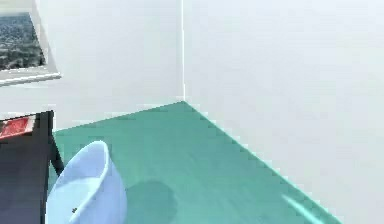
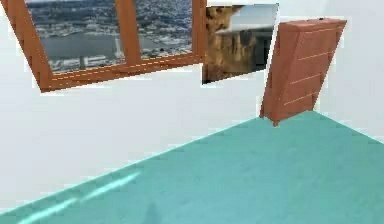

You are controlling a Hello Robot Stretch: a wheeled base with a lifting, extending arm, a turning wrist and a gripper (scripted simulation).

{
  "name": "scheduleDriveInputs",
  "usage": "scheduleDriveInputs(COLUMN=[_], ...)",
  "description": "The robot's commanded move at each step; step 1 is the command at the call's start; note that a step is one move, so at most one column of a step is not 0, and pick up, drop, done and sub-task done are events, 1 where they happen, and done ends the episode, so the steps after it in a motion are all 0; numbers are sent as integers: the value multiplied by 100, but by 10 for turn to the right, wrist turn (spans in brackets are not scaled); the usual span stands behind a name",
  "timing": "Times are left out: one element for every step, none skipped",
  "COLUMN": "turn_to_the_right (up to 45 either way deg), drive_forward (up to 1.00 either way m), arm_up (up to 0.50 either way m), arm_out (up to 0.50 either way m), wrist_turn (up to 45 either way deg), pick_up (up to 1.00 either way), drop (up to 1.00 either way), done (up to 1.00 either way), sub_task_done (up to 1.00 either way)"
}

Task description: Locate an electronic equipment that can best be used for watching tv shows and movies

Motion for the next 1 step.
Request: scheduleDriveInputs(turn_to_the_right=[450], drive_forward=[0], arm_up=[0], arm_out=[0], wrist_turn=[0], pick_up=[0], drop=[0], done=[0], sub_task_done=[0])
